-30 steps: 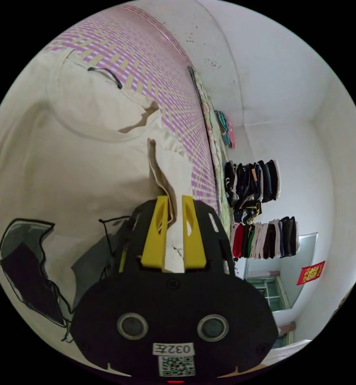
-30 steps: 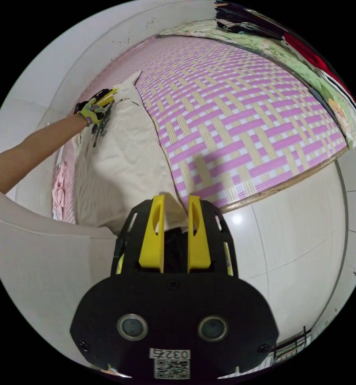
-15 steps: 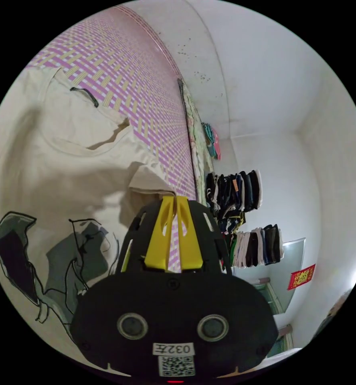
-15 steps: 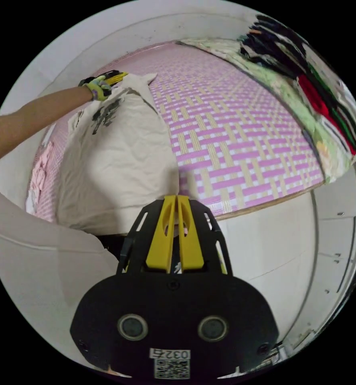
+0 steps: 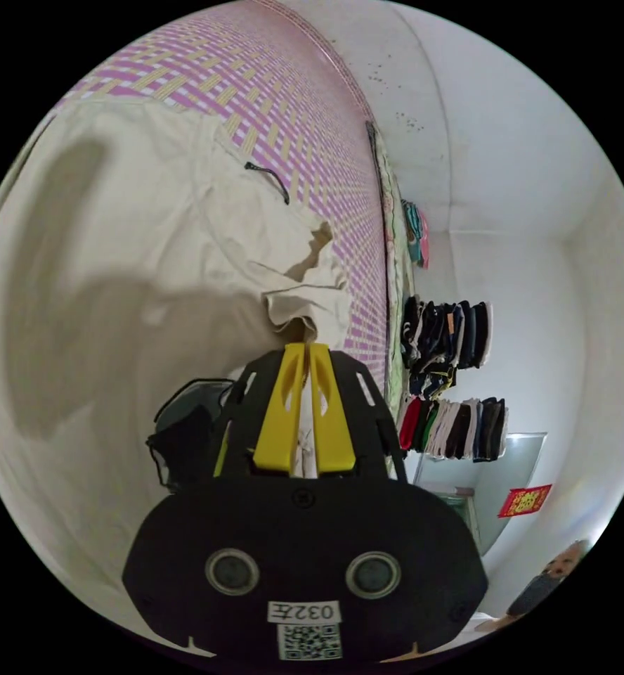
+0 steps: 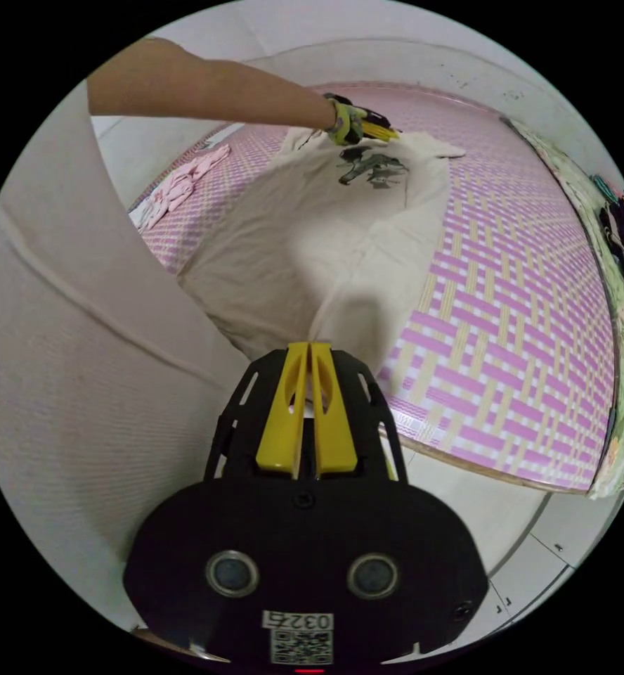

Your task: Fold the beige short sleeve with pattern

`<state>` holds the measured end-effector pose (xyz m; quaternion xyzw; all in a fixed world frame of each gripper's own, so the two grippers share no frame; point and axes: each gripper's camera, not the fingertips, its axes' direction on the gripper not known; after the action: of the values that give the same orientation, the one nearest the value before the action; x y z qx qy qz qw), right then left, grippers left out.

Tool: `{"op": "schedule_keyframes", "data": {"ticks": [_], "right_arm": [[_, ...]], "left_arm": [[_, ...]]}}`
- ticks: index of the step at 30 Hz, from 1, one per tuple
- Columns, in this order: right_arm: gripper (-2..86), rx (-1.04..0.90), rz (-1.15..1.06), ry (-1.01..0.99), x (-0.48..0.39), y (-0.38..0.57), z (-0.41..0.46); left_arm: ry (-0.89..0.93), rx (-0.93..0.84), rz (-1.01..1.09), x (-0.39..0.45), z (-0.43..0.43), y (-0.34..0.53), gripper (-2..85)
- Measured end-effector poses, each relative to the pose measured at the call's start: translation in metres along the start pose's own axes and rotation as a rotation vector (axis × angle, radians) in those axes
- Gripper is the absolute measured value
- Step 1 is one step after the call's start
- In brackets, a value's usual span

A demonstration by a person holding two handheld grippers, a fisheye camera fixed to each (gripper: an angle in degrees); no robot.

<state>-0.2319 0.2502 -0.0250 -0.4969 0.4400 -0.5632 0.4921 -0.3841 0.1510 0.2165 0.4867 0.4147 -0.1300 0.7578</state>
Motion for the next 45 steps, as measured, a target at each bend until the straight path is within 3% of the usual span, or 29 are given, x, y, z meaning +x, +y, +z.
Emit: {"op": "schedule_keyframes", "data": {"ticks": [10, 15, 19, 22, 24, 28, 32, 40, 42, 45], "right_arm": [[-0.8, -0.052, 0.018, 0.03, 0.028, 0.002, -0.005], [2.3, -0.038, 0.087, -0.061, 0.05, -0.006, 0.002], [7.2, -0.139, 0.144, -0.28, 0.07, -0.02, 0.026], [6.0, -0.062, 0.235, -0.294, 0.099, -0.007, 0.001], [5.5, -0.006, 0.304, -0.283, 0.121, 0.006, -0.017], [5.6, -0.015, 0.469, -0.237, 0.173, 0.027, -0.026], [6.4, -0.094, 0.492, -0.29, 0.197, 0.015, -0.007], [2.7, -0.149, 0.352, -0.325, 0.225, 0.0, -0.003], [3.3, -0.158, 0.342, -0.359, 0.234, -0.003, -0.003], [5.9, -0.173, 0.334, -0.399, 0.244, -0.008, -0.005]], "left_arm": [[0.033, -0.023, 0.116, 0.068, 0.016, -0.04, -0.8], [-0.139, -0.103, 0.137, 0.083, 0.04, -0.046, 0.5], [-0.177, -0.069, 0.103, 0.09, 0.027, -0.037, 3.1], [-0.231, 0.038, 0.226, 0.117, 0.0, -0.003, 1.3], [-0.258, 0.011, 0.315, 0.135, 0.001, 0.027, 0.8], [-0.185, -0.275, 0.466, 0.163, 0.054, 0.116, 0.7], [-0.084, -0.58, 0.592, 0.195, 0.118, 0.213, 0.4], [-0.266, -1.162, 0.98, 0.221, 0.177, 0.356, -1.1], [-0.273, -1.17, 1.029, 0.227, 0.168, 0.362, -1.0], [-0.129, -0.995, 0.988, 0.243, 0.152, 0.341, -0.9]]}}
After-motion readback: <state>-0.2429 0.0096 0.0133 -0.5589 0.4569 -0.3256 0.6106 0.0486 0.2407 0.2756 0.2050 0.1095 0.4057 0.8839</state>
